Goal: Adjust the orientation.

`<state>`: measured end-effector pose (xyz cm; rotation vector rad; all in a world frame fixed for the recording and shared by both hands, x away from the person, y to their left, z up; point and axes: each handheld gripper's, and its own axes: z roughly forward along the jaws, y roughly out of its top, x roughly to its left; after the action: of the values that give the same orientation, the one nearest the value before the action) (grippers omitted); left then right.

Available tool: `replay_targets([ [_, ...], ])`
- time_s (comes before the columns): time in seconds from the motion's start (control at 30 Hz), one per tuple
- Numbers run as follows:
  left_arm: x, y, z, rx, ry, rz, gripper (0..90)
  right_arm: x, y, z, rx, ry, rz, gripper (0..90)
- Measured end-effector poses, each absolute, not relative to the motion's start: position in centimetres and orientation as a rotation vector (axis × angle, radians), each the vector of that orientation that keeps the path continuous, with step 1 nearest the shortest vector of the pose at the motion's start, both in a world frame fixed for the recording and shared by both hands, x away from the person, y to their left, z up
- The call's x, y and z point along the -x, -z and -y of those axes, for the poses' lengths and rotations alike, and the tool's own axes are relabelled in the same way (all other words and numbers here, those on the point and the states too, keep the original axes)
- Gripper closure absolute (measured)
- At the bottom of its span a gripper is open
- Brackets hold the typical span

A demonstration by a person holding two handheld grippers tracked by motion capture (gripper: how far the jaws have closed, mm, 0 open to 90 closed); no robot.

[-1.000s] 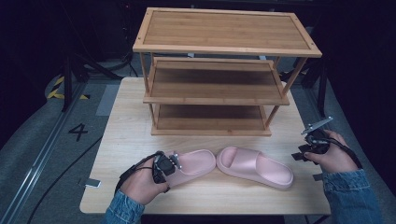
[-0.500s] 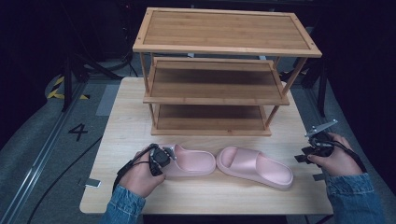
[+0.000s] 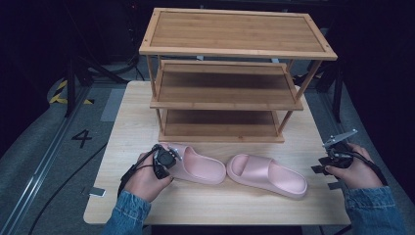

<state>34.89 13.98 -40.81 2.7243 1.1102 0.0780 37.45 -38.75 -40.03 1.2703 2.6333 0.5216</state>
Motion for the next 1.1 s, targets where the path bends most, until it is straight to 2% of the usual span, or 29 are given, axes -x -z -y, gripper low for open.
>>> replay_targets([
  [0.07, -34.0, 39.3, -13.6, -2.665, -0.115, -1.059, 79.0, -37.2, 40.2, 38.5, -1.261, -0.526, -2.639, 51.6],
  [0.1, -33.8, 38.9, -13.4, -2.649, -0.118, -1.056, 84.9, -37.0, 40.3, 38.4, -1.259, -0.526, -2.645, 51.7],
  [0.23, -33.9, 38.1, -12.1, -2.623, -0.148, -1.011, 89.0, -36.0, 40.8, 38.3, -1.250, -0.515, -2.670, 52.1],
  [0.47, -34.8, 37.5, -8.9, -2.603, -0.188, -0.938, 89.7, -34.8, 40.6, 38.0, -1.238, -0.548, -2.659, 52.6],
  [0.6, -36.2, 39.5, -7.2, -2.654, -0.174, -0.904, 89.9, -34.5, 40.4, 38.3, -1.239, -0.550, -2.642, 52.5],
  [1.1, -36.5, 40.2, -9.0, -2.670, -0.132, -1.047, 89.9, -34.5, 40.8, 38.3, -1.244, -0.536, -2.644, 52.5],
])
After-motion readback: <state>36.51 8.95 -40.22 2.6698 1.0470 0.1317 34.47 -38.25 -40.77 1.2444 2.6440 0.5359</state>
